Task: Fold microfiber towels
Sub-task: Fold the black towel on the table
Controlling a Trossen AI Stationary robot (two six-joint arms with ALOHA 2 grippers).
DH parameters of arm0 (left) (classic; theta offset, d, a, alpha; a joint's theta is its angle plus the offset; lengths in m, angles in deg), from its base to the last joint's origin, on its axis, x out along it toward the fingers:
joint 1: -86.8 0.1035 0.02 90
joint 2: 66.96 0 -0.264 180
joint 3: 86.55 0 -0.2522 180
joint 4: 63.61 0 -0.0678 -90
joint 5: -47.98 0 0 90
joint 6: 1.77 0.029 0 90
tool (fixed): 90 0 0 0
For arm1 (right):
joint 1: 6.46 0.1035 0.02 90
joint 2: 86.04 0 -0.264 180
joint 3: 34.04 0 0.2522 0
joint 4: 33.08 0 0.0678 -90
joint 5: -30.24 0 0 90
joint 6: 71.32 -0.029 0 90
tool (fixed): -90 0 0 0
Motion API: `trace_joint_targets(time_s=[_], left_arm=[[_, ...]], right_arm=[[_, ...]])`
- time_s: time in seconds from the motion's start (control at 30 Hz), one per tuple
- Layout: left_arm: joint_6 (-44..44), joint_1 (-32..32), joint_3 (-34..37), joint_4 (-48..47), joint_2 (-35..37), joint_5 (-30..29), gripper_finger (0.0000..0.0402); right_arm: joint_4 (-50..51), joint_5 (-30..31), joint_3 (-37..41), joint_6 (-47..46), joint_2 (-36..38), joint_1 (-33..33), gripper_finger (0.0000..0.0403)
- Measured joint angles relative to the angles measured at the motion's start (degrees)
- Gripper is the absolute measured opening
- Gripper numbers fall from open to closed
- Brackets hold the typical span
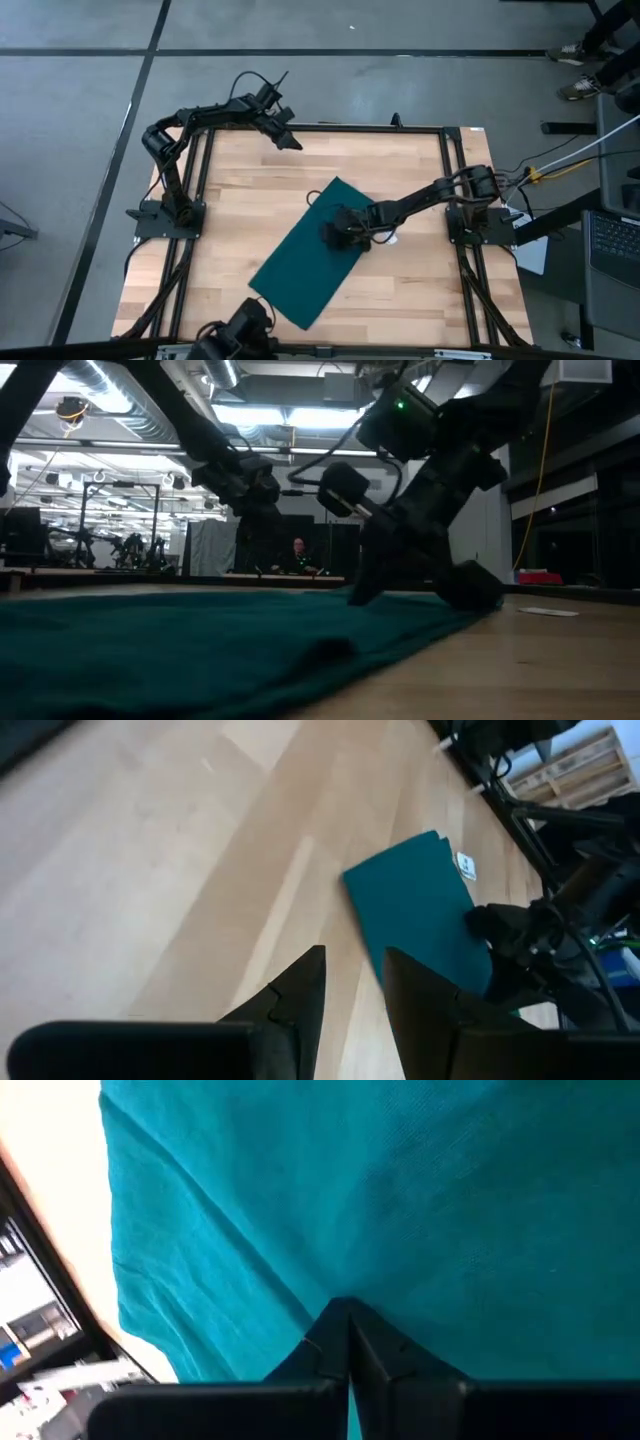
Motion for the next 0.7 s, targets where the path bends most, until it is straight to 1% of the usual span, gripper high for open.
trace_joint_targets(time_s=[0.1,0.23,0.43,0.6,0.7], left_arm=[[-1.5,0.3,0.0,1.9,0.0,0.0,0.0098],[-4.3,0.5,0.0,5.7,0.0,0.0,0.0098],[-7.5,0.5,0.0,8.9,0.0,0.3,0.0098],[-8.3,0.5,0.0,9.0,0.0,0.8,0.0098],[-8.6,0.5,0.0,9.0,0.0,2.6,0.0098]], right_arm=[[0.7,-2.2,1.8,5.2,1.5,-3.3,0.0001],[0.9,-3.3,1.9,13.0,1.7,-9.5,0.0001],[2.7,-3.2,-1.0,23.4,1.6,-17.3,0.0],[5.2,-3.4,-6.3,29.3,1.0,-19.1,0.0],[5.9,-4.1,-7.0,30.7,0.9,-18.7,0.0001]])
